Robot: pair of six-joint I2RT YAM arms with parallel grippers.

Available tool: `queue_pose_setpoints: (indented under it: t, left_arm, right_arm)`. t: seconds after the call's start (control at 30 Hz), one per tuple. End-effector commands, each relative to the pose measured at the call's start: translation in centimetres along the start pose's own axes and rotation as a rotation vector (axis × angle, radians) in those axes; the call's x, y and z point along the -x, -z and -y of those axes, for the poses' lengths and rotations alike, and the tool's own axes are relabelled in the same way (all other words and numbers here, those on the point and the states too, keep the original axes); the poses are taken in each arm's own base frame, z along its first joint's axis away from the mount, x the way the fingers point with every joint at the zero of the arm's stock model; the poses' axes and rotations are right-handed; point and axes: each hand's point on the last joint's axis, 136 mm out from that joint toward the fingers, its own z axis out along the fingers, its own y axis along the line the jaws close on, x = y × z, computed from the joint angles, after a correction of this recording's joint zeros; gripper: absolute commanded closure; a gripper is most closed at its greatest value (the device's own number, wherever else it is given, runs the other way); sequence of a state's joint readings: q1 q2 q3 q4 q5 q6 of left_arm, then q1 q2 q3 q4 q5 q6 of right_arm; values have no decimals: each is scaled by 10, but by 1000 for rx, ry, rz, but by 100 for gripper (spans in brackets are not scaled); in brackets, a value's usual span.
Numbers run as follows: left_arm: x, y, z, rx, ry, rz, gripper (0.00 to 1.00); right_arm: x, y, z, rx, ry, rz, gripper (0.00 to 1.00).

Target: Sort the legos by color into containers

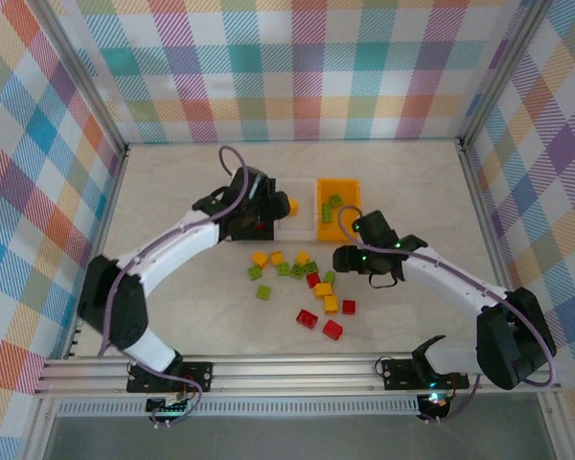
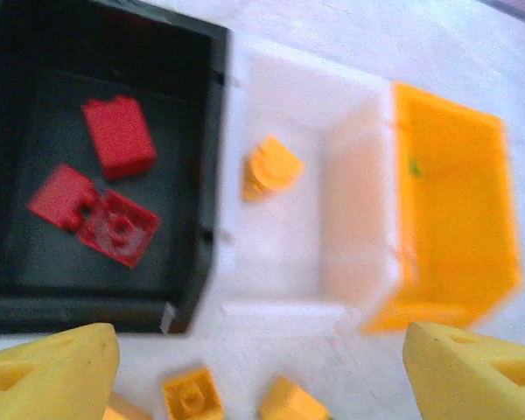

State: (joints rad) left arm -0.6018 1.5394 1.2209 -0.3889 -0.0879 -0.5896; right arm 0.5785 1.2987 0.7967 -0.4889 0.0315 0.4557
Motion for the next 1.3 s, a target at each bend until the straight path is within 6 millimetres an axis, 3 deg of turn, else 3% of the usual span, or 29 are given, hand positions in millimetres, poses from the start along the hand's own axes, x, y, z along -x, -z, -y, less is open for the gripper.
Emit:
queue_pose_setpoints:
  t: [0.0, 0.1, 0.23, 0.37, 0.5, 0.8, 0.97, 1.13, 1.27]
  left_arm:
    - [-32, 13, -8, -39, 13, -50, 9]
    - [-49, 32, -30, -28, 35, -36, 0]
    - [-62, 63, -61, 18, 41, 1, 0]
    - [-71, 87, -86, 55, 53, 27, 0]
    - [-78, 97, -101, 69, 77, 31, 0]
    - [-78, 100, -110, 75, 107, 40, 0]
    - [-77, 99, -110, 73, 114, 42, 0]
    - [-77, 101, -111, 75, 116, 42, 0]
    - [-76, 103, -113, 82, 115, 47, 0]
  right_arm:
    - [-33, 8, -38, 94, 140, -87, 28]
    - [-56, 10, -70, 150, 278, -143, 28]
    - [-84, -3, -95, 138, 436, -228, 28]
    - [-99, -25, -101, 53, 544, -281, 28]
    - [-103, -38, -100, -26, 601, -289, 28]
    - [-123, -48, -98, -91, 698, -356, 30]
    - [-131, -55, -96, -94, 697, -375, 41]
    - [-123, -53, -105, -67, 701, -322, 56]
    - [-97, -39, -124, -6, 696, -224, 62]
